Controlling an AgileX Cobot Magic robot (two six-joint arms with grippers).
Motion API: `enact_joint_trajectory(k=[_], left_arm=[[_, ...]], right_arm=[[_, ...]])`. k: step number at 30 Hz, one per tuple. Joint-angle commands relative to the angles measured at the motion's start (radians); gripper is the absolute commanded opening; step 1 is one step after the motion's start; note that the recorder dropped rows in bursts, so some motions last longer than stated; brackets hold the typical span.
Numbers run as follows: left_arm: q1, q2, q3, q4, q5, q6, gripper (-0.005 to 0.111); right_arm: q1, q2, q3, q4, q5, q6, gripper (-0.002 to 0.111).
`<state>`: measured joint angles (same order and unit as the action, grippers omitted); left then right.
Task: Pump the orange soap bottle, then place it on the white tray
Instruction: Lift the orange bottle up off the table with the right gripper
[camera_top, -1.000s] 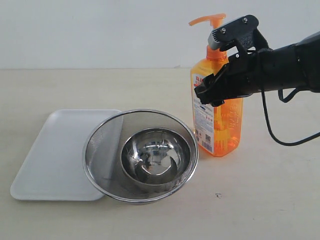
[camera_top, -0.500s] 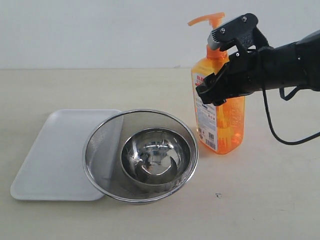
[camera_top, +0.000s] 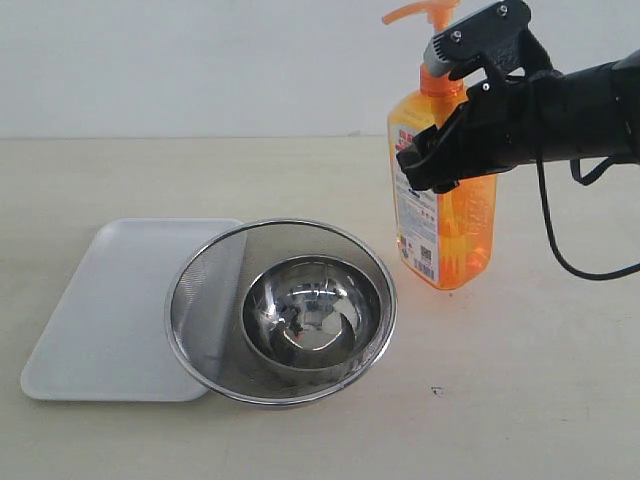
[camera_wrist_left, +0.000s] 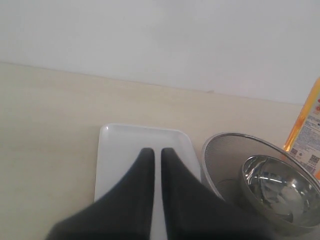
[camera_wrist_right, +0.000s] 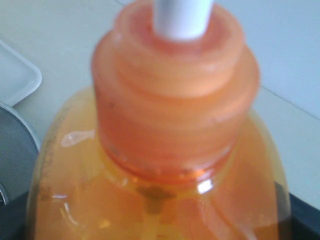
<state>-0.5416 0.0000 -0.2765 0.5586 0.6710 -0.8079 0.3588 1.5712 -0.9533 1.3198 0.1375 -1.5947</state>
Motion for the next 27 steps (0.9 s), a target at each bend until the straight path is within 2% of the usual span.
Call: enact_joint_trajectory(k=[1,12,27], left_arm=[[0.002,0.0,0.004,0.007,-0.017,-0.007,0.005],[0.002,0.0,0.004,0.0,-0.017,-0.007,0.005],[0.002,0.0,0.004,0.0,-0.018,-0.007,0.005]], right_arm=[[0.0,-0.027,-0.016,0.0,-0.014,-0.023,0.0],[0.0,-0.027,-0.02,-0.002,-0.011,-0.036,0.0],[0.0,-0.027,-0.111,-0.002,0.023,-0.026,0.0]])
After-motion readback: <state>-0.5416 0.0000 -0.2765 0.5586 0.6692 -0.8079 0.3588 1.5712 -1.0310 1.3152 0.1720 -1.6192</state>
